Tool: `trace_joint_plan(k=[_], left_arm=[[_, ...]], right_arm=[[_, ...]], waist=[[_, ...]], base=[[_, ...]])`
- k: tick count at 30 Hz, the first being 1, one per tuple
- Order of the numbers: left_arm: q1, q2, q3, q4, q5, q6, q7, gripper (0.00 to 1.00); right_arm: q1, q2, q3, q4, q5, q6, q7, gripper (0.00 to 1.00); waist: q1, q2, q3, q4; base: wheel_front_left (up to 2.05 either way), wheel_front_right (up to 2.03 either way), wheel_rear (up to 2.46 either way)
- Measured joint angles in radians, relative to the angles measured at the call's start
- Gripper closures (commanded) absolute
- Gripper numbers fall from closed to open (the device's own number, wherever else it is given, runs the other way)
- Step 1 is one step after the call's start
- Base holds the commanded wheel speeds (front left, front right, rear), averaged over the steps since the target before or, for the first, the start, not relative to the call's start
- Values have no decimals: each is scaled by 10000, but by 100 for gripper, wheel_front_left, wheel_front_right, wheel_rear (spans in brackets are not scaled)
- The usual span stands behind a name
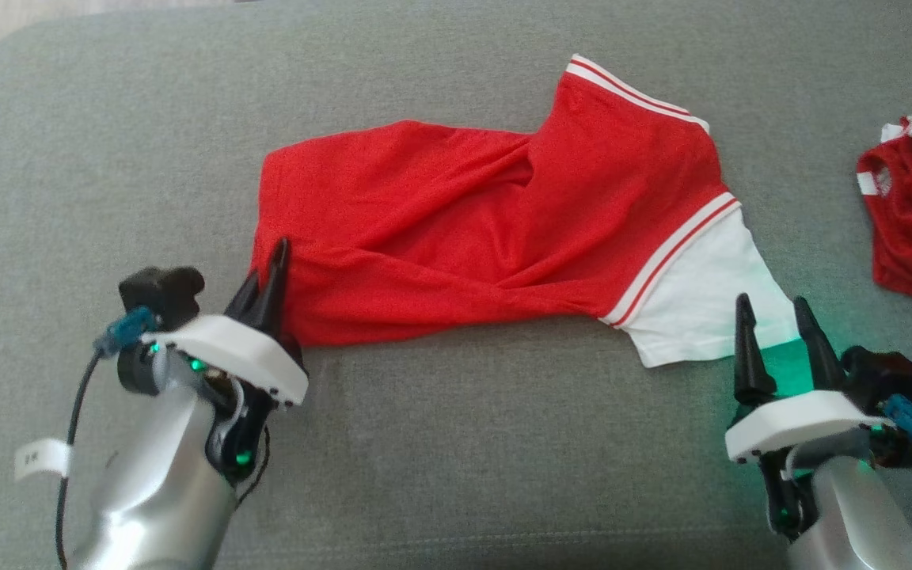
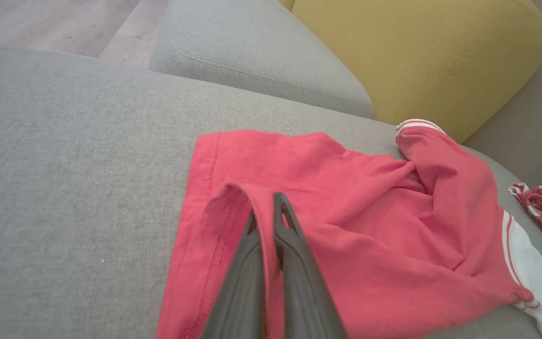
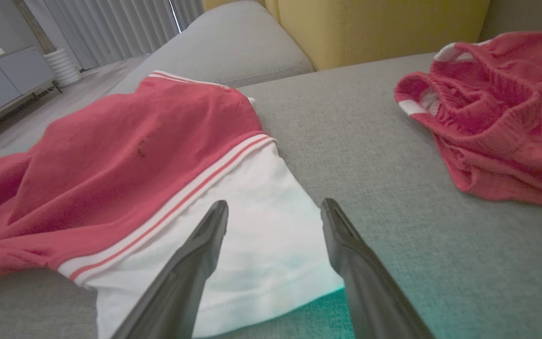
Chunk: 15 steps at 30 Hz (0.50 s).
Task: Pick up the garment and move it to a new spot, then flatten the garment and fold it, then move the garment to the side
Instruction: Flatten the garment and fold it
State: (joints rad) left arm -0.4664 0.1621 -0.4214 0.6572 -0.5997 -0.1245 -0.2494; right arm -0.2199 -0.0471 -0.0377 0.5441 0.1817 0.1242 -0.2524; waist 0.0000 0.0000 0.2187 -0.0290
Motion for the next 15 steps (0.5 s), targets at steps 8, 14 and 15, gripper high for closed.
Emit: trace_joint_plan(k=[8,14,15], left_arm=[[816,-144,199,-1007,489,0,0,100],[1217,-349,201,-1430,719,0,0,100],[1264,-366,201,-1469,719,0,0,100]], right_arm=[[-21,4,-899,857,-173,0,2,0],[-539,4,-1879,1549,-614,0,0,0],[-661,2,-1964,1814,-759,0,0,0]], waist=[[0,0,-7,335],[0,0,105,558],[0,0,122,582]], base=[[0,0,0],[0,0,0],[0,0,0]])
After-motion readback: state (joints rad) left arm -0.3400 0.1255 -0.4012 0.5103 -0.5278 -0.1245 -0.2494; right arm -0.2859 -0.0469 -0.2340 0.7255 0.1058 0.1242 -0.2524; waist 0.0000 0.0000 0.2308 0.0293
